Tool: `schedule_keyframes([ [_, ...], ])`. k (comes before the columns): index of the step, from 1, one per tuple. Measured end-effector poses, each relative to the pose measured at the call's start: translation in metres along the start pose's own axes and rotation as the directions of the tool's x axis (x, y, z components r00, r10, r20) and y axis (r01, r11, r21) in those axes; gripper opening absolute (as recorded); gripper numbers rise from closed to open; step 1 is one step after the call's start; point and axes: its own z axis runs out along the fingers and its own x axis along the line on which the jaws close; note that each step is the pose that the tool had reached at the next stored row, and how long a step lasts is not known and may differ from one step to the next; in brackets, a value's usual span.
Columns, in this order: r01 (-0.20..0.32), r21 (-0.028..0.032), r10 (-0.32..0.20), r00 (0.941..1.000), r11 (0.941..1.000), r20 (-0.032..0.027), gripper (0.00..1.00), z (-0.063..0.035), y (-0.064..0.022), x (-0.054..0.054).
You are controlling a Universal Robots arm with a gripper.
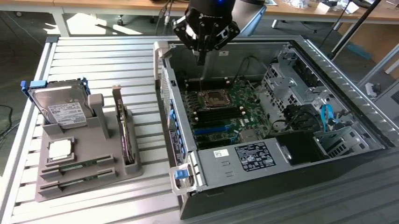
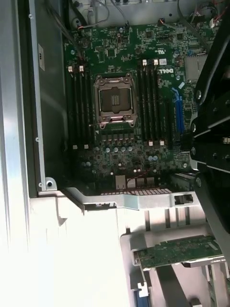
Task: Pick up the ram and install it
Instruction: 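Reach for the ram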
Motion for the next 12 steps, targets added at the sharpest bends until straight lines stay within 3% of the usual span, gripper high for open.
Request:
schedule_keyframes([
  [7, 0.000, 0.0000, 0.000, 1.0000, 1.0000, 0.0000, 0.11, -0.0003, -0.0009, 0.012],
  [12, 0.000, -0.0005, 0.000, 1.0000, 1.0000, 0.0000, 0.11, -0.0010, -0.0027, 0.036],
])
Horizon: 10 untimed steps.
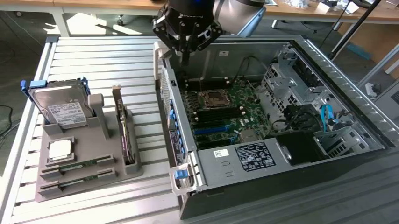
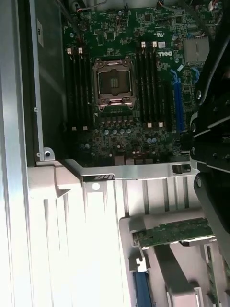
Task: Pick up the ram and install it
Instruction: 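Reach for the ram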
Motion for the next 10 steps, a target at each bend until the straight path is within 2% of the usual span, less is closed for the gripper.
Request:
schedule_keyframes([
  [4, 0.000, -0.0002, 0.000, 1.0000, 1.0000, 0.0000, 0.11, -0.0004, -0.0013, 0.017],
  [10, 0.000, -0.0002, 0.000, 1.0000, 1.0000, -0.0001, 0.11, -0.0009, -0.0023, 0.030],
])
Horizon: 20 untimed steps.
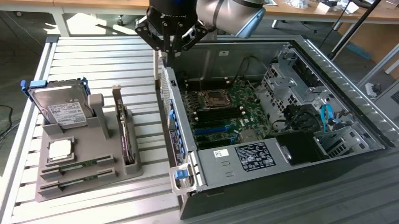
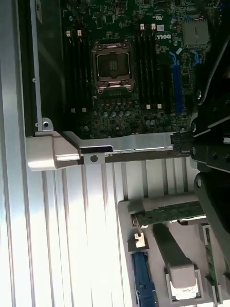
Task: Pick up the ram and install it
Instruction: 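Reach for the ram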
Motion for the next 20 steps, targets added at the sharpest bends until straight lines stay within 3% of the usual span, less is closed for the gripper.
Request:
schedule_keyframes([
  [5, 0.000, 0.0000, 0.000, 1.0000, 1.0000, 0.0000, 0.11, -0.0003, -0.0010, 0.013],
  [9, 0.000, -0.0001, 0.000, 1.0000, 1.0000, 0.0000, 0.11, -0.0010, -0.0027, 0.035],
  [15, 0.000, -0.0001, 0.000, 1.0000, 1.0000, 0.0000, 0.11, -0.0015, -0.0041, 0.055],
  [20, 0.000, -0.0006, 0.000, 1.0000, 1.0000, -0.0001, 0.11, -0.0022, -0.0058, 0.077],
])
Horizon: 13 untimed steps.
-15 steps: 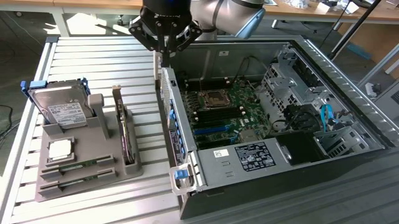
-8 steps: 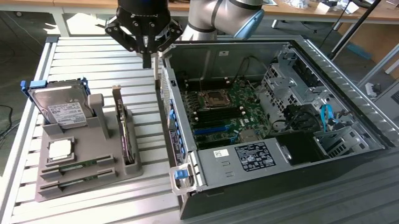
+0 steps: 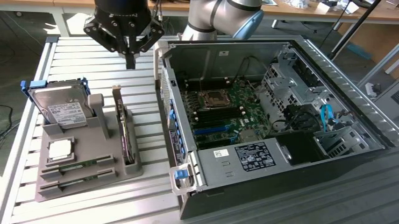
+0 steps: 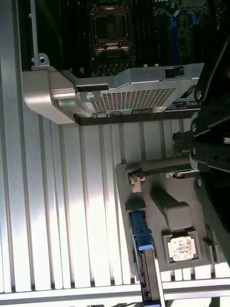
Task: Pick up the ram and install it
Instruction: 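Reach for the ram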
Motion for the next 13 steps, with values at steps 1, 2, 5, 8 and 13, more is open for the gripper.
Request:
schedule_keyframes([
  [1, 0.000, -0.0002, 0.000, 1.0000, 1.0000, 0.0001, 0.11, -0.0001, -0.0005, 0.007],
  [2, 0.000, -0.0004, 0.000, 1.0000, 1.0000, 0.0001, 0.11, -0.0003, -0.0011, 0.015],
  [5, 0.000, -0.0004, 0.000, 1.0000, 1.0000, 0.0000, 0.11, -0.0008, -0.0022, 0.029],
  [8, 0.000, -0.0004, 0.000, 1.0000, 1.0000, 0.0000, 0.11, -0.0012, -0.0032, 0.043],
  [13, 0.000, -0.0005, 0.000, 1.0000, 1.0000, 0.0000, 0.11, -0.0018, -0.0049, 0.065],
])
